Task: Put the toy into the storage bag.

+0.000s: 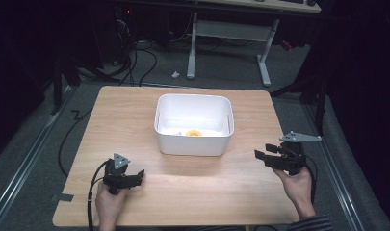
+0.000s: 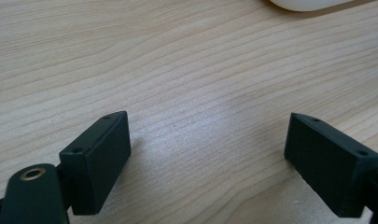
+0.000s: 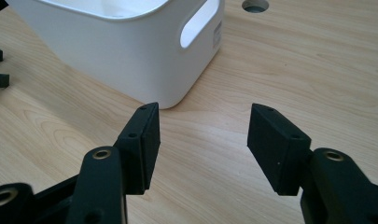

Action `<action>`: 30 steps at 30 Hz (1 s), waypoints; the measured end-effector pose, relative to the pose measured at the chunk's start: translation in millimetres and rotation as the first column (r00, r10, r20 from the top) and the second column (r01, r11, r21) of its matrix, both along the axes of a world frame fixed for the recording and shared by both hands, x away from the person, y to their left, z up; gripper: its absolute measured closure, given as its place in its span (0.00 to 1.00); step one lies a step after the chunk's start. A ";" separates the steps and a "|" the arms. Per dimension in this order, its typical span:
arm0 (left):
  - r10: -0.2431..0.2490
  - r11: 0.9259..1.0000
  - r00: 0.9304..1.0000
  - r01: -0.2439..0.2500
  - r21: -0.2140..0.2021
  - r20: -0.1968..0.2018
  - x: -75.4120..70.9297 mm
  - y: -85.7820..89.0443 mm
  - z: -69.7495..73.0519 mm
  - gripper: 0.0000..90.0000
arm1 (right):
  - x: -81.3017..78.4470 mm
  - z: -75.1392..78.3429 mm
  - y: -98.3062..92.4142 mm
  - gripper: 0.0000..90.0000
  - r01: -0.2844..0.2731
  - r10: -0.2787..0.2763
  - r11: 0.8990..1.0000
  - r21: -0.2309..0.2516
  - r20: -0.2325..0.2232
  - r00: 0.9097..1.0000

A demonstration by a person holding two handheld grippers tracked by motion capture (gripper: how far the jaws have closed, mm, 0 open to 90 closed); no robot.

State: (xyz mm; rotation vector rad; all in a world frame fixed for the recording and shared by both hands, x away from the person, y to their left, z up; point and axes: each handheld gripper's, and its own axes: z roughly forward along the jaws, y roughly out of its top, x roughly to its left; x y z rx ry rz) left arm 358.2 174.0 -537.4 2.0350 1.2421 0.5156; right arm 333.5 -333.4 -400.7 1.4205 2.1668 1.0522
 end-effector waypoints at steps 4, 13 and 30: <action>0.000 1.000 1.000 0.000 0.000 0.000 0.0 0.0 0.0 0.16 | 3.0 -9.3 5.0 0.48 -0.015 0.015 1.000 0.008 -0.015 1.000; 0.000 1.000 1.000 0.000 0.000 0.000 0.0 0.0 0.0 0.16 | 9.8 -34.8 12.2 0.46 -0.016 0.017 1.000 0.008 -0.058 0.998; 0.000 1.000 1.000 0.000 0.001 0.000 0.0 -0.1 0.0 0.16 | 26.6 -114.5 21.7 0.39 0.080 -0.089 0.988 -0.132 -0.066 0.994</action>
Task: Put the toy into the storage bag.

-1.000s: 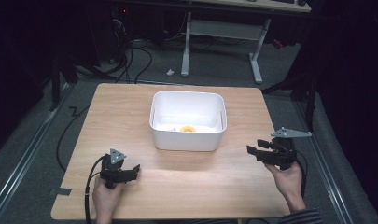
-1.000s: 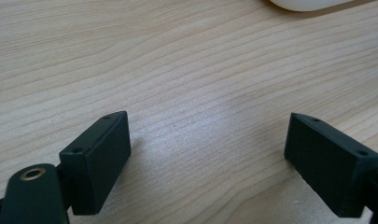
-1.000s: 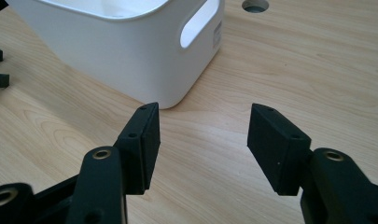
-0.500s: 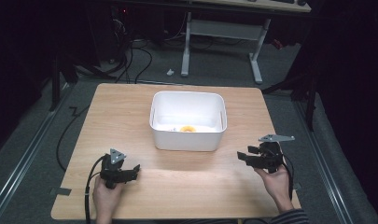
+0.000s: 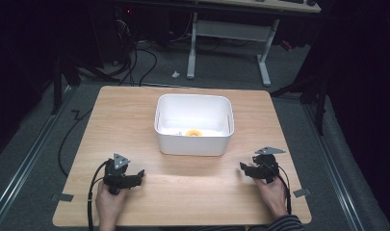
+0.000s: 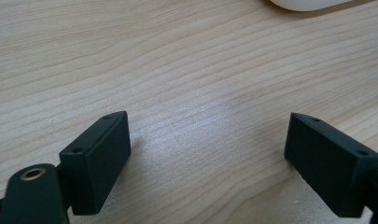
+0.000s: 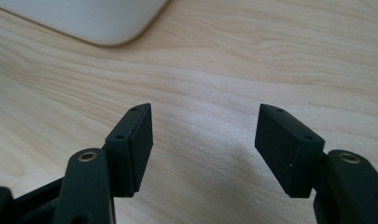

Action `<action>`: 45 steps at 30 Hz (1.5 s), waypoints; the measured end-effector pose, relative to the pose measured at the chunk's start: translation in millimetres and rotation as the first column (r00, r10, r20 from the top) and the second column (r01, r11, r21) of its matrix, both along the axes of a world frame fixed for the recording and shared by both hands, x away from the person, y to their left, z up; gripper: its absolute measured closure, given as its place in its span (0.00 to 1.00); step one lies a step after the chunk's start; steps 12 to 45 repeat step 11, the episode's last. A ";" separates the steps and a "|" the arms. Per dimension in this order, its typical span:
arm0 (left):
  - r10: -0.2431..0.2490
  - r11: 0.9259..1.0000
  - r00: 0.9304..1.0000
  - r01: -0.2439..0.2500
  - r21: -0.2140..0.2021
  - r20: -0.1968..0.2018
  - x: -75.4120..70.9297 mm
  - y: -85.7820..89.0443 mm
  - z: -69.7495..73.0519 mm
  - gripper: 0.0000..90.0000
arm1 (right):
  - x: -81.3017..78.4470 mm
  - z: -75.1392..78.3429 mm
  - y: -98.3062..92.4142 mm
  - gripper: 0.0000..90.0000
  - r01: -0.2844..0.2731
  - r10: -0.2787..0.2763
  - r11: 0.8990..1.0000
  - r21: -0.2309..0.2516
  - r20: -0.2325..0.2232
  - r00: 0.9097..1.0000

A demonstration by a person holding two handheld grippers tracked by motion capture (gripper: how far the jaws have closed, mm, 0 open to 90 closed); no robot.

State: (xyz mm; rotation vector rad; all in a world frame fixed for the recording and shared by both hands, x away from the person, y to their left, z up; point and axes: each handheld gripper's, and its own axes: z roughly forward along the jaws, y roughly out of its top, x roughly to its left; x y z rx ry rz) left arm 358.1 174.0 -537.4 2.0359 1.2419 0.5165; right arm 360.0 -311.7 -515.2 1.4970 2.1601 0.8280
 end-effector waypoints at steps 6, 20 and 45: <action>0.000 1.000 1.000 0.000 0.000 0.000 0.0 -0.1 0.0 0.16 | -2.6 -15.5 -1.0 0.33 0.013 -0.013 1.000 0.000 0.092 0.996; 0.000 1.000 1.000 0.000 0.000 0.000 0.0 0.0 0.0 0.16 | -2.8 -15.6 -0.4 0.30 0.010 -0.010 1.000 -0.004 0.090 0.996; 0.000 1.000 1.000 0.000 0.000 0.000 0.0 0.0 0.0 0.16 | -2.8 -15.6 -0.4 0.30 0.010 -0.010 1.000 -0.004 0.090 0.996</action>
